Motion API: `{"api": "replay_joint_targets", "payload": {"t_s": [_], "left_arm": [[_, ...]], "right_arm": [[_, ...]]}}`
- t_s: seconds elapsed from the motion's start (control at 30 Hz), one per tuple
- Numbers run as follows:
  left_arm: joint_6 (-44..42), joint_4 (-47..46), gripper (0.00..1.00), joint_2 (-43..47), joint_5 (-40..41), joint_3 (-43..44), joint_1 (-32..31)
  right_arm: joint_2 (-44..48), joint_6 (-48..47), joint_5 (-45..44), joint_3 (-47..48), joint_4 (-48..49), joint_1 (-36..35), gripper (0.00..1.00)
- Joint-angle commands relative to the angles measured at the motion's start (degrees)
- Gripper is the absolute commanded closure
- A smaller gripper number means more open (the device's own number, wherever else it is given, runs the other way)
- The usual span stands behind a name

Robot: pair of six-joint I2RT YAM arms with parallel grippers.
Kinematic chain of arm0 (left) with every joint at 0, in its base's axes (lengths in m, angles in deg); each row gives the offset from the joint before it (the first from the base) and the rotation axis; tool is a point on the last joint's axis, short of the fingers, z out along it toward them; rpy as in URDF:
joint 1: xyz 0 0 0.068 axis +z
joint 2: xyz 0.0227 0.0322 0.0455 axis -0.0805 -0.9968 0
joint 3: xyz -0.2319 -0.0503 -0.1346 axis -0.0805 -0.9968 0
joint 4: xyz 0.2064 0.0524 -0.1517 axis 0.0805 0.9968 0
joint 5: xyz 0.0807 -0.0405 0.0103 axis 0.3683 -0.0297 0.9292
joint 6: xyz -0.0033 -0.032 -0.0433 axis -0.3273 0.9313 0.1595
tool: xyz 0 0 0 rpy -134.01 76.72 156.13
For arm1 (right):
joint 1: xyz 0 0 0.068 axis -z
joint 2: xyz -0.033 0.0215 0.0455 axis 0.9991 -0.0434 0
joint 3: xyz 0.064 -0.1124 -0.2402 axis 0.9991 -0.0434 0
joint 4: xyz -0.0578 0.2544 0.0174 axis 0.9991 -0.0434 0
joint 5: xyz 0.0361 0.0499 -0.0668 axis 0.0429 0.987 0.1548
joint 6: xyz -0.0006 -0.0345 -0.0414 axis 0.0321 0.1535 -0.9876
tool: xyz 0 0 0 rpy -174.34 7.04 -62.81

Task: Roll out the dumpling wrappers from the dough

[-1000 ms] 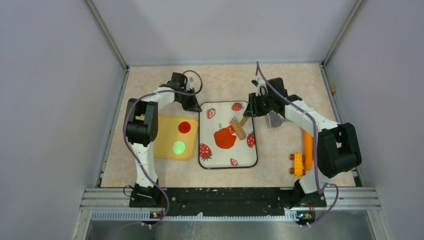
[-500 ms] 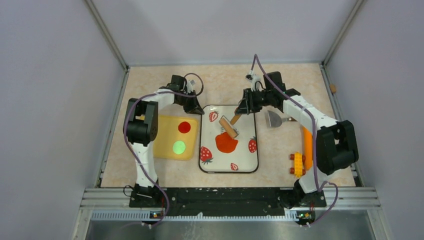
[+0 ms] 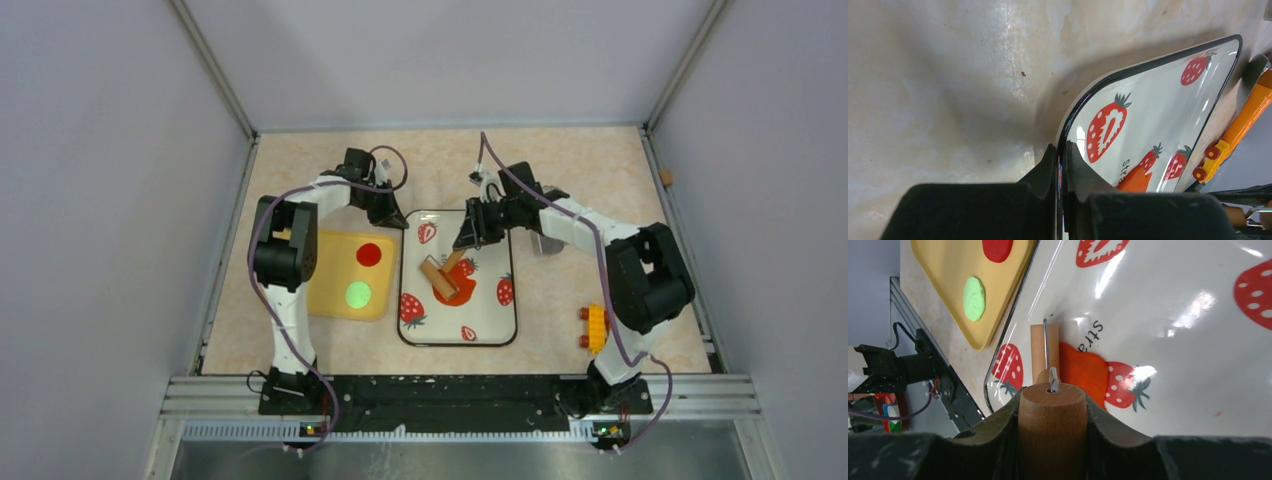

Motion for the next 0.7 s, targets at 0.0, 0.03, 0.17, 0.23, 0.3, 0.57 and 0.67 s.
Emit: {"api": "replay_joint_targets", "payload": {"t_s": [0.0, 0.03, 0.17, 0.23, 0.3, 0.57, 0.67], "left_arm": [[0.12, 0.75, 1.0, -2.2, 4.4, 2.22, 0.12], [0.21, 0.68, 1.0, -2.28, 4.32, 2.28, 0.12], [0.49, 0.5, 1.0, -2.45, 4.22, 2.52, 0.12], [0.58, 0.49, 1.0, -2.47, 4.22, 2.52, 0.12], [0.58, 0.49, 1.0, -2.47, 4.22, 2.5, 0.12], [-0.71, 0.77, 1.0, -3.04, 4.41, 2.52, 0.21], [-1.33, 1.02, 1.0, -3.38, 4.58, 2.51, 0.21]], "right_arm": [[-2.85, -0.82, -4.45, -4.4, 0.35, -2.77, 1.0], [-3.03, -0.68, -4.66, -4.7, 0.44, -3.03, 1.0], [-3.51, -0.58, -3.59, -3.64, 1.06, -4.35, 1.0], [-3.42, -0.61, -0.8, -2.52, 1.86, -4.55, 1.0], [-2.53, -1.15, 3.81, -0.89, 2.04, -4.54, 1.0], [5.5, -4.26, 22.01, 8.79, -2.01, -3.97, 1.0], [6.82, -4.69, 21.0, 7.91, -3.72, -2.48, 1.0]]}}
